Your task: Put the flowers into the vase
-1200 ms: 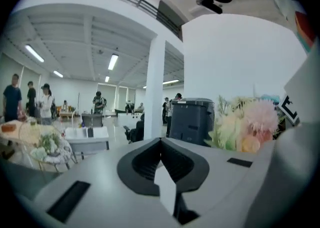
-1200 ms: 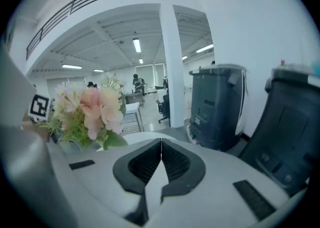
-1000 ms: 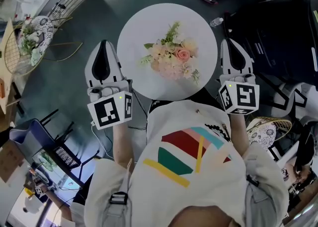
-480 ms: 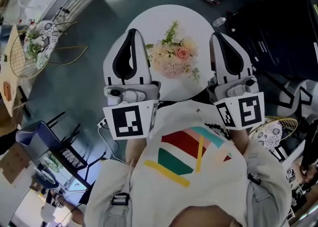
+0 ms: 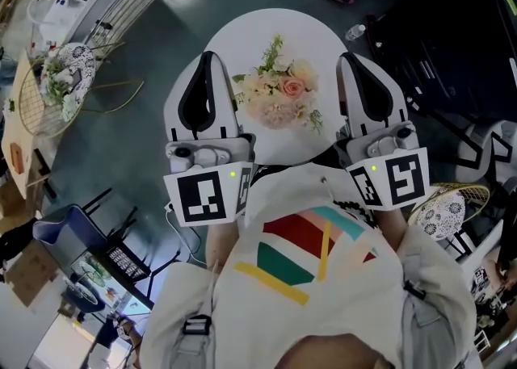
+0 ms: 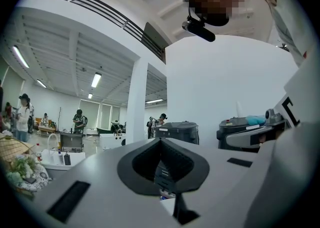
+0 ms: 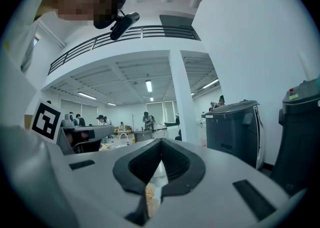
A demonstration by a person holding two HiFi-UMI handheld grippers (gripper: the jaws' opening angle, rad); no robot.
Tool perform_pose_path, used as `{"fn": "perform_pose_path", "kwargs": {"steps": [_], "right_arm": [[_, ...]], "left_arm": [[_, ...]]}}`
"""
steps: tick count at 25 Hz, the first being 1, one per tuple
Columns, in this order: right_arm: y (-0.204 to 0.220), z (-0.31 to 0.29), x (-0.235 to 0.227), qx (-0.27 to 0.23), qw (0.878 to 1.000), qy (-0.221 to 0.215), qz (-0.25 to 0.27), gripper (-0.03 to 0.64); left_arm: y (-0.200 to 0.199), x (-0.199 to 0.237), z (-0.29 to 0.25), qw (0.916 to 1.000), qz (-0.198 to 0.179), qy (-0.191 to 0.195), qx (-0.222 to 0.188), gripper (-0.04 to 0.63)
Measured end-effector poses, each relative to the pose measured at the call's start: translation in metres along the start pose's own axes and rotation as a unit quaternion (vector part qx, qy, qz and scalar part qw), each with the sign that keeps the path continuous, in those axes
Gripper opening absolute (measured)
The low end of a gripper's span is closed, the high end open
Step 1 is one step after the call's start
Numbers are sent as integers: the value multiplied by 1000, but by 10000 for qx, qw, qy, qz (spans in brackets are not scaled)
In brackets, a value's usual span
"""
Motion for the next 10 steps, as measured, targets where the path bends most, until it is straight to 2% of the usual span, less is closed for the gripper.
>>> {"fn": "perform_pose_path", "kwargs": {"steps": [10], "right_arm": [[2,3,0,-37,10000,48,52,12]], "left_arm": [[7,5,6,9999,-121,-54,74,8]]}}
Point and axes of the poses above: the fingertips, and each gripper's own axes: z backward along the fingers, x to its left, y out of its underside, the point moved 3 cm from there along z, backward along the fingers, and after that the axes turned 7 degrees about -z, right-handed, at the moved point
